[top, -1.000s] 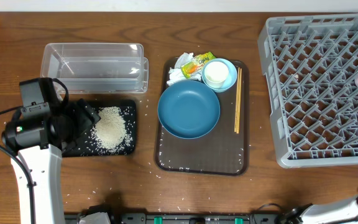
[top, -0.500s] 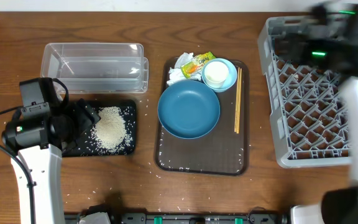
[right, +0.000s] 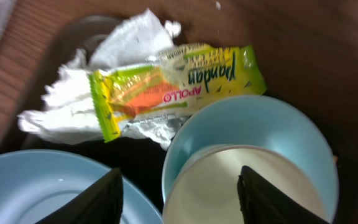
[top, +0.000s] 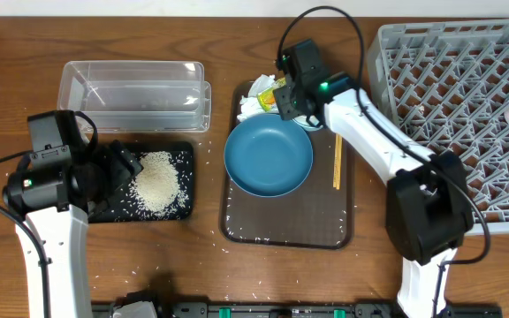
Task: Sort waste into correct bins and load items into the dishwasher rack
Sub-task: 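Reach the right gripper to the white cup and grasp it, then carry the white cup into the dish rack and release it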
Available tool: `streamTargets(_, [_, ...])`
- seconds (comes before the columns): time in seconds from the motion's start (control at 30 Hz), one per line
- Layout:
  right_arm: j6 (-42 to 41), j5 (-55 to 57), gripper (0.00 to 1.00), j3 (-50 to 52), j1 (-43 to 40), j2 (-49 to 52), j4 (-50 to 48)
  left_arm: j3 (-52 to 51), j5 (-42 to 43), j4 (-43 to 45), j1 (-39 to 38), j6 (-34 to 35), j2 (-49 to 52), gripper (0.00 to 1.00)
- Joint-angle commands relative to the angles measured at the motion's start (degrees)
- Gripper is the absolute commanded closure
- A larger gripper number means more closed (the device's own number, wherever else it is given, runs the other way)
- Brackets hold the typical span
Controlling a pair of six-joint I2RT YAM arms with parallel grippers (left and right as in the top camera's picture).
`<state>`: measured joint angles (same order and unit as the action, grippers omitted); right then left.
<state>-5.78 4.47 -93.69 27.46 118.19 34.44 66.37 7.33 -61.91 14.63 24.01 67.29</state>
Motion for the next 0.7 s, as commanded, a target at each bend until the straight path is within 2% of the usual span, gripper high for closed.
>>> streamTargets(0.0, [-1.49,4.15,0.46,-0.37,0.74,1.09,-0.15,0.72,-0.07,-0.22,0.35,-0.11,0.13,0.12])
streamTargets(0.07, [-1.53,4.11,0.55,-0.37,0.72,1.68,0.17,0.72,-0.07,-0.22,0.35,-0.11,0.13,0.12])
streamTargets(0.17, [-2.49,3.96,0.76,-0.39,0.74,1.66,1.07,0.72,-0.09,-0.22,0.35,-0.13,0.13,0.12])
streamTargets(0.33, [-3.78,1.99,0.99,-2.86,0.72,-0.37,4.44,0.72,-0.07,-0.22,0.35,-0.13,0.13,0.12])
streamTargets(0.5, [-4.04,-3.34,0.99,-10.19,-1.77,-5.01,10.91,0.72,-0.09,-0.22,0.35,-0.13,0.13,0.12])
streamTargets(0.67, [-2.86,-10.54,0.99,-17.20,-10.45,-12.35,18.18,0.72,-0.09,-0.22,0.35,-0.13,0.13,0.12])
